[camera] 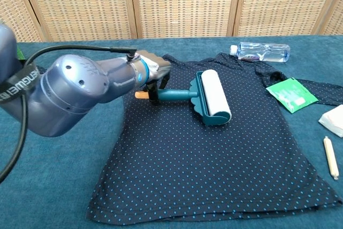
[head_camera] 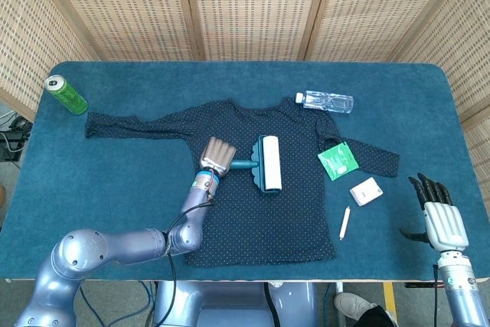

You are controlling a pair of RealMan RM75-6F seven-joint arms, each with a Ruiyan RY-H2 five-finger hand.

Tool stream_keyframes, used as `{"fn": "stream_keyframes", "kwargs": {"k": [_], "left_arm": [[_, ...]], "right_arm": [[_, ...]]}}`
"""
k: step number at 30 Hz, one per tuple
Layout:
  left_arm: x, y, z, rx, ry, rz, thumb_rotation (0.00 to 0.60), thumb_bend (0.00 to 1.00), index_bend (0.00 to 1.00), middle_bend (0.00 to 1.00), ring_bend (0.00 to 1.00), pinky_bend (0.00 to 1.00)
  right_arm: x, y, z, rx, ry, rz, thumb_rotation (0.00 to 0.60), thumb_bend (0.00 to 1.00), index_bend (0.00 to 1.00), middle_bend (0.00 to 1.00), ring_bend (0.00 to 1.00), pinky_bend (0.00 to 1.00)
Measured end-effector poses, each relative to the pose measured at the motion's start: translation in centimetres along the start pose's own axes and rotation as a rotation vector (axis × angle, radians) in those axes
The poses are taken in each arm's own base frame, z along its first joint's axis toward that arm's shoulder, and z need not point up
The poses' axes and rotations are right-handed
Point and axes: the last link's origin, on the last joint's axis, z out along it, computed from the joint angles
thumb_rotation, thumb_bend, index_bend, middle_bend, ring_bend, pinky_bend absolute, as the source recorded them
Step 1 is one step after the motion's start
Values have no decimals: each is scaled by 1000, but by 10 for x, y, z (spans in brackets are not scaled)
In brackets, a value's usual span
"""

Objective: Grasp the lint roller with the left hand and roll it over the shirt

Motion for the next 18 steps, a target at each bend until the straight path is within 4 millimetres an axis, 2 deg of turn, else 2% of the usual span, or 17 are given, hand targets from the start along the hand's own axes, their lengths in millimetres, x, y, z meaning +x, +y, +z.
{"fn": "stream_keyframes", "kwargs": {"k": [2, 8, 18], "left_arm": [[-2, -7, -2, 7, -2, -1, 600, 735, 912, 808, 714, 722], [-11, -44, -10, 49, -6, -4, 600, 735, 912, 808, 714, 722], [-44, -124, -35, 139, -28, -24, 600, 736, 912, 808, 714, 722]], "right_arm": [[0, -1, -1, 2, 1, 0, 600, 55, 0, 0, 0, 0], [0, -6, -3, 23, 5, -5, 600, 55, 0, 0, 0, 0], [-2, -15, -9, 59, 5, -16, 600, 55, 0, 0, 0, 0]]}}
